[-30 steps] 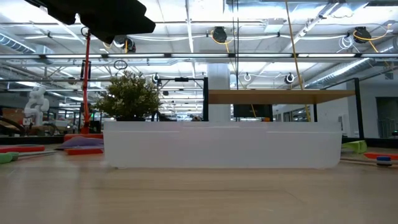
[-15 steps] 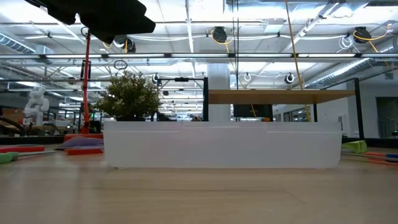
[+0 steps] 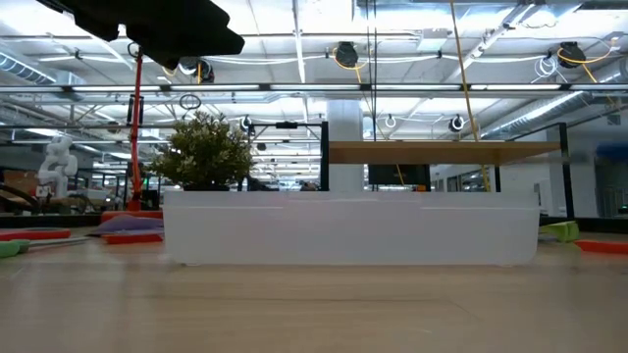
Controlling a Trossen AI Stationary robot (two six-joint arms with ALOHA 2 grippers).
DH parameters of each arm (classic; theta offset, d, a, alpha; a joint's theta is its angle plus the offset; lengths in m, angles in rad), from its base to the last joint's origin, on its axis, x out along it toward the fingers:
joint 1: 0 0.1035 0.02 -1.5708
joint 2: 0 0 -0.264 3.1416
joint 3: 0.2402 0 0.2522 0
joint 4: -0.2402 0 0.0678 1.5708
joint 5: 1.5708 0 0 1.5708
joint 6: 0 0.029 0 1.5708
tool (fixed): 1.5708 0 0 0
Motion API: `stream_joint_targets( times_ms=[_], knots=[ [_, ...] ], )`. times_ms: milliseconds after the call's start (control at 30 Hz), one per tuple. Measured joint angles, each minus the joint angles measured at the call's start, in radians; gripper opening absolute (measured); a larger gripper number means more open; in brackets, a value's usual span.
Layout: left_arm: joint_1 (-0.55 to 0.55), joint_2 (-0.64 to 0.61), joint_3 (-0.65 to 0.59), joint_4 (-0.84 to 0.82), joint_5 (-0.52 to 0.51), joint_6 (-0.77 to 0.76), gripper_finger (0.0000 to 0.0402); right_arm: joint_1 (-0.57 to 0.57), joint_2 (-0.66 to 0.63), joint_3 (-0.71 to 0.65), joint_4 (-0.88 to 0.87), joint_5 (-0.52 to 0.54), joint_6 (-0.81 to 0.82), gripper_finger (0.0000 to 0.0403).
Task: Pack school essentials
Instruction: Put the blue scissors into the pink supply box
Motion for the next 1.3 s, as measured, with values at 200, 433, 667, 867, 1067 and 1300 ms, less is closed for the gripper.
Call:
stream_joint_targets(
  times_ms=[200, 433, 667, 867, 1067, 1300],
  knots=[
    [0.026, 0.000, 0.000, 0.003, -0.001, 0.032, 0.0163, -0.047, -0.086, 0.001, 0.056, 0.131, -0.241, 0.0070],
    [0.049, -0.061, 0.000, 0.006, -0.063, 0.060, 0.0163, -0.176, -0.096, 0.002, 0.221, 0.128, -0.718, 0.0070],
    [0.034, -0.255, 0.000, -0.032, -0.136, 0.159, 0.0163, -0.330, -0.091, 0.003, 0.264, 0.017, -1.045, 0.0070],
    [0.039, -0.385, 0.000, -0.129, -0.177, 0.156, 0.0163, -0.473, -0.038, 0.003, 0.328, -0.113, -1.285, 0.0070],
    [0.039, -0.415, 0.000, -0.202, -0.184, 0.118, 0.0163, -0.546, 0.042, 0.003, 0.403, -0.274, -1.384, 0.0071],
    [0.053, -0.410, 0.000, -0.219, -0.184, 0.092, 0.0163, -0.558, 0.120, 0.003, 0.478, -0.344, -1.394, 0.0071]
  ],
)
